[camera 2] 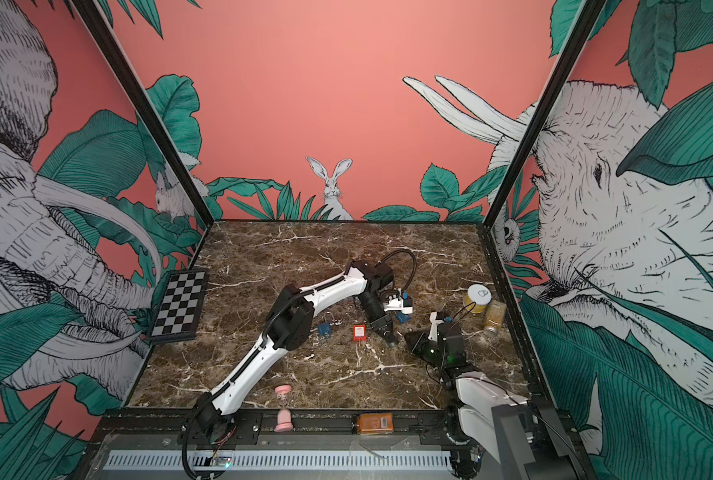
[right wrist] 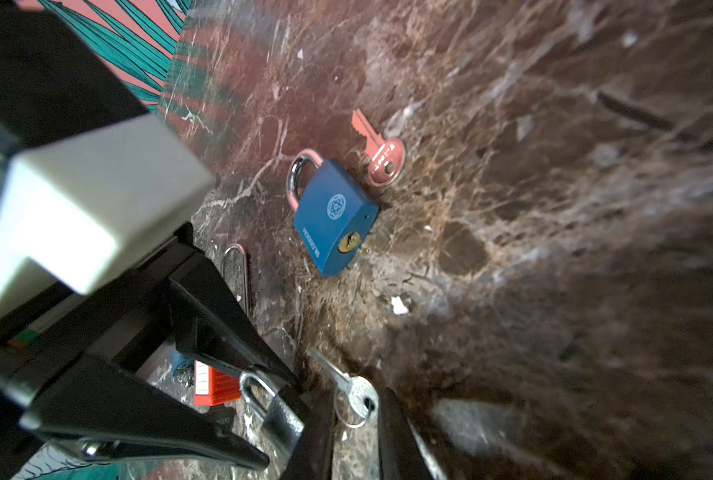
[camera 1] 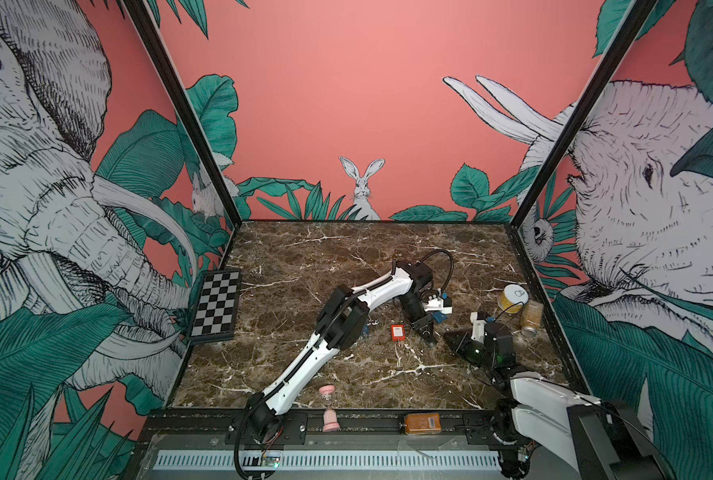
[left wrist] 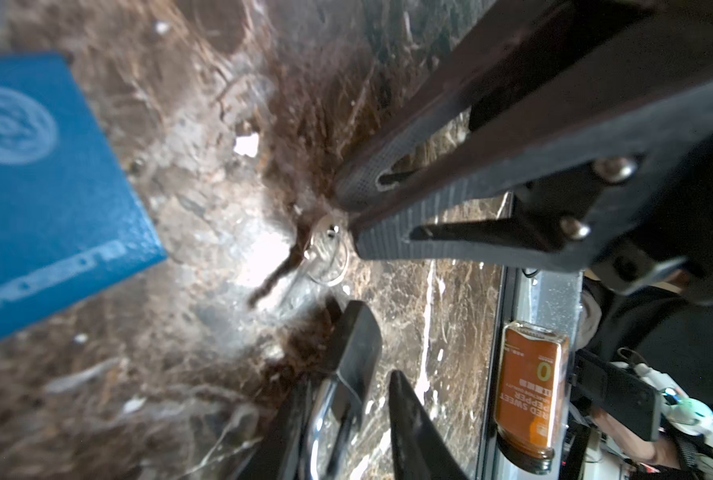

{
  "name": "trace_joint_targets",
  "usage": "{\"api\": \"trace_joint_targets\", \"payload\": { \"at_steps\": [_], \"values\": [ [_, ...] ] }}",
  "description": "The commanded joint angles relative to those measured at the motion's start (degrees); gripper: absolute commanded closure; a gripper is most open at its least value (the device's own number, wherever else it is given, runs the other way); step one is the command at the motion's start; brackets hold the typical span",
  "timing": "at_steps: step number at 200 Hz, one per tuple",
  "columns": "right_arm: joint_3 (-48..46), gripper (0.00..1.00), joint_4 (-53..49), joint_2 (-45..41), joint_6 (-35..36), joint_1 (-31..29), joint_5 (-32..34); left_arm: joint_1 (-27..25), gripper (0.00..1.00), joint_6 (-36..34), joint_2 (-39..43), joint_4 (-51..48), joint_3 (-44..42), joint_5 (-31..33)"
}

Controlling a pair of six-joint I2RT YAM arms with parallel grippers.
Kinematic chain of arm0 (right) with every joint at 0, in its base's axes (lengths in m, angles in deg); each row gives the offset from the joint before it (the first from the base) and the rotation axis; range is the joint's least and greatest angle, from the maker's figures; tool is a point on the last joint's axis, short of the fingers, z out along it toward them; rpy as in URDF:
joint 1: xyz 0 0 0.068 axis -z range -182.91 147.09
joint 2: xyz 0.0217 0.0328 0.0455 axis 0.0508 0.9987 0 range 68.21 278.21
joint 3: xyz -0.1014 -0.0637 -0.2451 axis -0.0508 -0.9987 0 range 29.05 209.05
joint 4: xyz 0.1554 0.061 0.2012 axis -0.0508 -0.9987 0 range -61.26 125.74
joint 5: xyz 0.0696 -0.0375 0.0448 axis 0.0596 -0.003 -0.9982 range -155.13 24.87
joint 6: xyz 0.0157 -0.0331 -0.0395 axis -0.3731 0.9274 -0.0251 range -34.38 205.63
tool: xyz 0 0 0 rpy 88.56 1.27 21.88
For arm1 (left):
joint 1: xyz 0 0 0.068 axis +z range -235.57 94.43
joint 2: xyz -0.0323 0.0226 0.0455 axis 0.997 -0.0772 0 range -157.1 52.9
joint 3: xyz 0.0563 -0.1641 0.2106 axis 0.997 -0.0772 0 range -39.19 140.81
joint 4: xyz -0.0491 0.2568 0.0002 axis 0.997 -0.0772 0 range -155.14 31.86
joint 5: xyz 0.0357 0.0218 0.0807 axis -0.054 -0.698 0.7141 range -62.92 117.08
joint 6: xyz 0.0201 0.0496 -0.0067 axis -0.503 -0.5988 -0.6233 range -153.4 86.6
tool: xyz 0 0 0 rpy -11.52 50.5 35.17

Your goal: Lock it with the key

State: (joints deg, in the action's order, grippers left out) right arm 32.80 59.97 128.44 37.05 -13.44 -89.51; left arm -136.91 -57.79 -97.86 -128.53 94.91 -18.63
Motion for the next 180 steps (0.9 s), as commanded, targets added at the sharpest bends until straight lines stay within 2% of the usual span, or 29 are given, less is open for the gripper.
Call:
{"api": "trace_joint_targets", "payload": {
  "at_steps": [1, 43, 71, 118, 135, 149, 154, 180],
  "values": [
    [0.6, 0.78, 1.5, 0.7, 0.7, -0.3, -0.1, 0.0, 0.64, 0.2, -0.2, 0.1, 1.9, 2.8],
    [1.9, 0.78, 0.4, 0.4, 0.9, -0.3, -0.6, 0.3, 0.61, 1.6, 0.2, 2.2, 2.5, 4.2],
    [3.5, 0.71, -1.8, -1.2, 1.8, -0.3, -1.0, 1.7, 0.60, 4.8, 1.8, 7.7, 1.1, 4.3],
    [7.7, 0.63, -10.6, -6.8, 4.9, -0.4, -1.3, 4.3, 0.46, 8.2, 6.4, 13.0, -1.1, 5.6],
    [10.0, 0.60, -13.6, -9.1, 6.5, -0.4, -1.7, 5.3, 0.36, 10.6, 11.4, 18.5, -7.2, 6.6],
    [12.3, 0.58, -16.1, -9.9, 7.6, -0.3, -2.5, 6.0, 0.17, 13.6, 17.0, 25.1, -14.1, 9.5],
    [13.3, 0.57, -17.0, -9.8, 8.0, -0.3, -3.2, 6.1, 0.15, 15.0, 19.7, 27.5, -16.8, 10.7],
    [17.5, 0.38, -17.2, -7.5, 8.8, -0.9, -10.3, 6.3, 0.03, 21.1, 34.2, 46.9, -34.1, 21.2]
  ]
}}
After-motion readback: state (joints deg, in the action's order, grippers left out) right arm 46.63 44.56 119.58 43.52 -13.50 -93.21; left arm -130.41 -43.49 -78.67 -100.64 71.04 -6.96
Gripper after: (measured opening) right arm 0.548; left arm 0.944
